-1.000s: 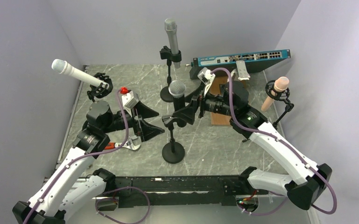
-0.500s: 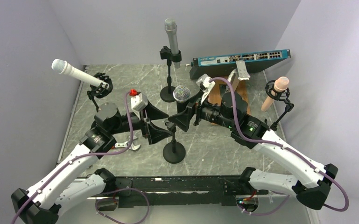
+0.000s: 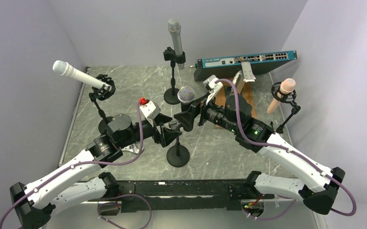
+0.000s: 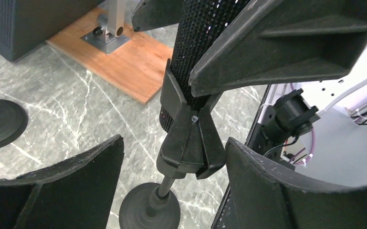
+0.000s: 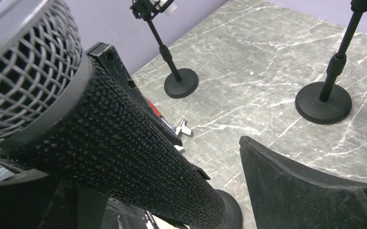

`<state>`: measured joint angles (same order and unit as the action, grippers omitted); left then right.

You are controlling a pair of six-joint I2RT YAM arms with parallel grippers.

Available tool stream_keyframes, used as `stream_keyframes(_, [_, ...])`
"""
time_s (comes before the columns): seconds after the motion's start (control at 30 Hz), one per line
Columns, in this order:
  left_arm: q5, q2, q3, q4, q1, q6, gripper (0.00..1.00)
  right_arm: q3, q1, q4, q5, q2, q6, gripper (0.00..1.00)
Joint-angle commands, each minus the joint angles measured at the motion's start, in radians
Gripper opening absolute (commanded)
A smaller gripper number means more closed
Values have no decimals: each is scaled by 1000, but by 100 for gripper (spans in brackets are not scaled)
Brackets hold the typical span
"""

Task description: Remove the microphone from the stand

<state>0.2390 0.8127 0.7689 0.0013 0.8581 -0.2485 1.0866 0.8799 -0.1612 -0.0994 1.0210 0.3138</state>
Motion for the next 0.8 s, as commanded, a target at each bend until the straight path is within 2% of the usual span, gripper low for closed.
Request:
stream_keyframes(0.0, [-64, 6, 29, 1, 20, 27, 75, 18, 5, 39, 24, -14, -4, 94])
stream_keyframes(0.1, [-41, 3, 26, 14, 21, 33, 63, 20, 5, 47, -1, -2, -10, 93])
stream_keyframes(0.2, [-18, 14, 34, 10, 22, 33, 55, 37, 7, 25, -16, 20, -24, 87])
stream_keyframes(0.4, [-15, 8, 22, 28, 23, 19, 57, 12, 8, 41, -13, 7, -22, 83])
stream_keyframes(0.57, [-14, 17, 45, 11, 22, 18, 53, 10, 10, 49, -49, 18, -26, 69])
stream_keyframes(0.6, [-12, 16, 47, 10, 22, 19, 50, 9, 11, 52, -57, 20, -26, 68])
stream_keyframes(0.67, [-6, 13, 52, 11, 22, 21, 33, 7, 10, 59, -71, 20, -34, 66])
stream_keyframes(0.77, [-2, 14, 61, 0, 23, 20, 17, 0, 13, 74, -70, 17, -37, 60])
